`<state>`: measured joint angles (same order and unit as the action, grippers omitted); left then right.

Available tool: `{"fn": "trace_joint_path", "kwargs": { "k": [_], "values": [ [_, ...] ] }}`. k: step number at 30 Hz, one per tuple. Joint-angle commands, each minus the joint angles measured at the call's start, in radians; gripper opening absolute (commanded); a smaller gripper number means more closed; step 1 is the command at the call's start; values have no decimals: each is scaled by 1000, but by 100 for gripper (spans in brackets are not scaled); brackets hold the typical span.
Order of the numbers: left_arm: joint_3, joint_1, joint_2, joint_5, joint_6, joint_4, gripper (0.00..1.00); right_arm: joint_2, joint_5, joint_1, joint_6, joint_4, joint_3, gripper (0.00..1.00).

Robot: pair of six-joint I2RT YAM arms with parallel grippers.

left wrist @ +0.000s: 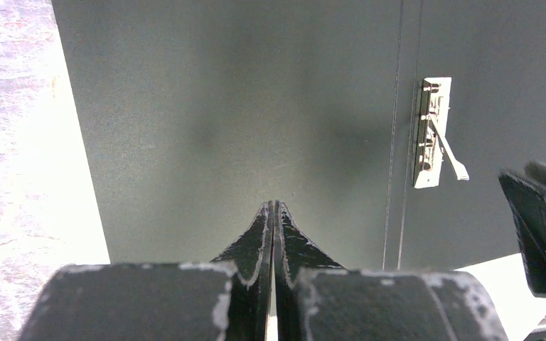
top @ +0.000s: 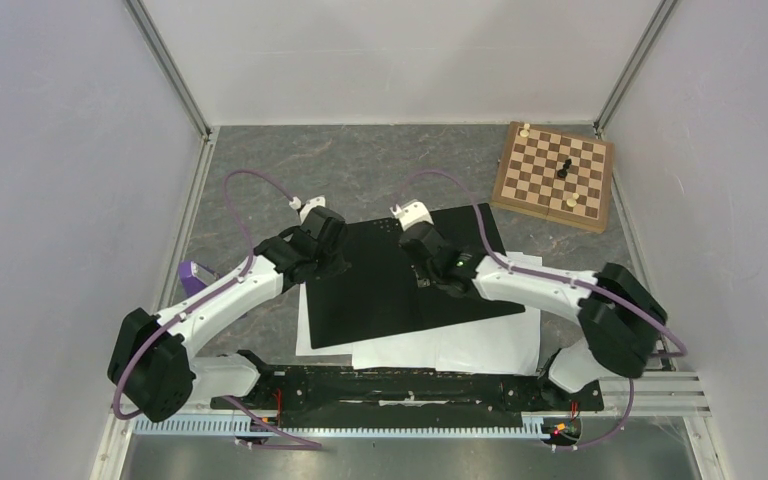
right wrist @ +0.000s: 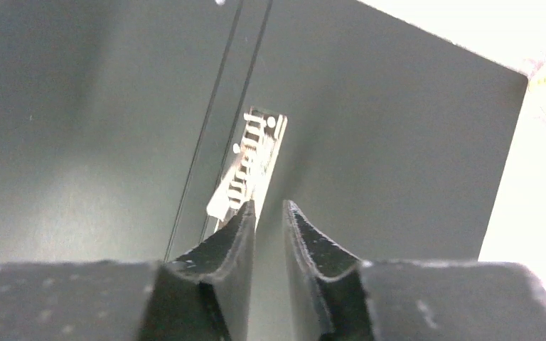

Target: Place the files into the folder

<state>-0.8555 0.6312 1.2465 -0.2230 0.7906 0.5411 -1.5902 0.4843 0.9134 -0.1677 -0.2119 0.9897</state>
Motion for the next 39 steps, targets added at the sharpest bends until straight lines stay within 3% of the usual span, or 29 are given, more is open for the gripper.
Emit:
{"fn": "trace_joint_path", "kwargs": {
  "k": [1,5,10,16,32,39],
  "values": [
    [-34,-7,-30,11,-38,1,2,159,-40,-2,-74,-14,-110,20],
    [-33,-7,-33,15,-34,2,2,219,-127,-5,-87,24,-183,15],
    [-34,-8,-34,25,-27,3,2,171,-324,-20,-82,128,-211,12],
    [-37,-8,-51,13,-31,22,2,79,-413,-70,-84,191,-166,11],
    [-44,-10,-40,7,-36,26,2,-173,-460,-193,-17,193,66,10],
    [-52,-10,-21,15,-40,20,2,-248,-428,-200,11,172,156,18]
  ]
}}
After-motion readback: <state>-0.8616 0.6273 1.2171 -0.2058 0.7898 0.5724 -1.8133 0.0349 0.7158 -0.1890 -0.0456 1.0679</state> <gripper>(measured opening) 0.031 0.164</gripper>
